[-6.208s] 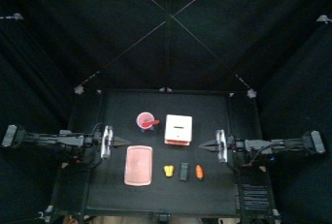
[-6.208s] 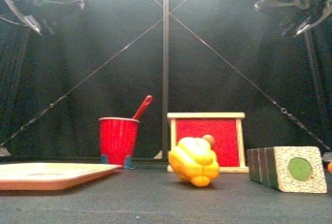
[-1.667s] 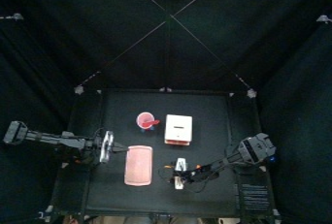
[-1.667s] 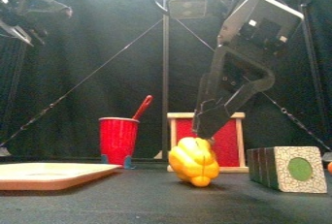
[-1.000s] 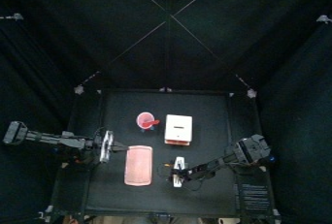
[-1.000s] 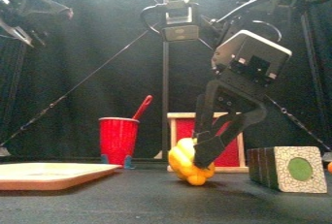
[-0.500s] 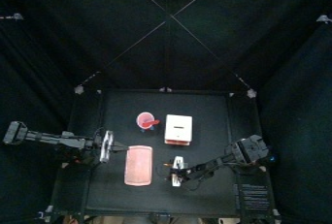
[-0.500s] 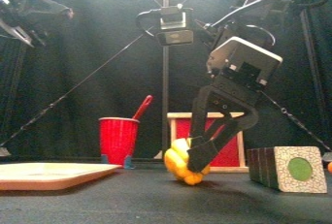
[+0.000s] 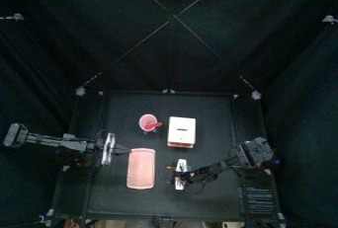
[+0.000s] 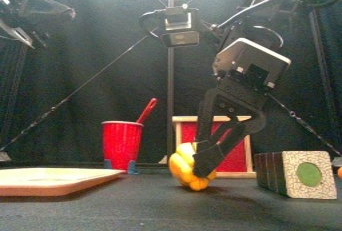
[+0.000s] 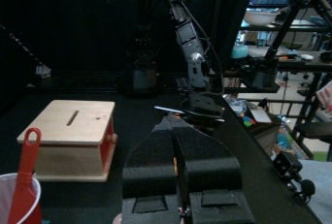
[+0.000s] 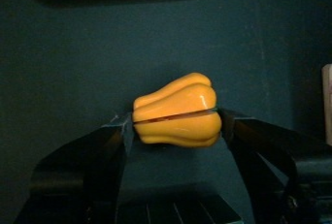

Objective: Grab squash

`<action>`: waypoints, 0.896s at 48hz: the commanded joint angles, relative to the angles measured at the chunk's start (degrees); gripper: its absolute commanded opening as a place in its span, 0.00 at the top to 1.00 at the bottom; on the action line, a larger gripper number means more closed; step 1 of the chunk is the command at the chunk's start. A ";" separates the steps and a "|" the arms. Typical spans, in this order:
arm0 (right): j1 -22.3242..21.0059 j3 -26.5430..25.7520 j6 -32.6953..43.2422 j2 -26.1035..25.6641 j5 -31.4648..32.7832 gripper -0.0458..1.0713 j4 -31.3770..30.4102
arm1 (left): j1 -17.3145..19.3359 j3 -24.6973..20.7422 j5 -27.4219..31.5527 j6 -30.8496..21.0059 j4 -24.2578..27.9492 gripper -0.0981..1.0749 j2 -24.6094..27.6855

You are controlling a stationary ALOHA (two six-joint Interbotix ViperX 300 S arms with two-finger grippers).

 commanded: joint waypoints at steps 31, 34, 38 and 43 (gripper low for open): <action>-0.26 -0.97 0.00 -1.05 0.09 0.19 -0.09 | 0.18 -0.79 -0.53 0.09 -0.09 0.93 0.35; -0.35 -0.79 0.00 -0.97 0.09 0.23 0.09 | 0.09 -0.79 -0.53 0.09 -0.09 0.93 0.35; -0.35 -0.88 0.00 -1.05 0.00 0.28 0.09 | 0.09 -0.79 -0.53 0.09 -0.09 0.93 0.26; -0.35 -0.79 0.00 -1.76 0.09 0.31 0.09 | 0.09 -0.79 -0.53 0.09 -0.09 0.93 0.35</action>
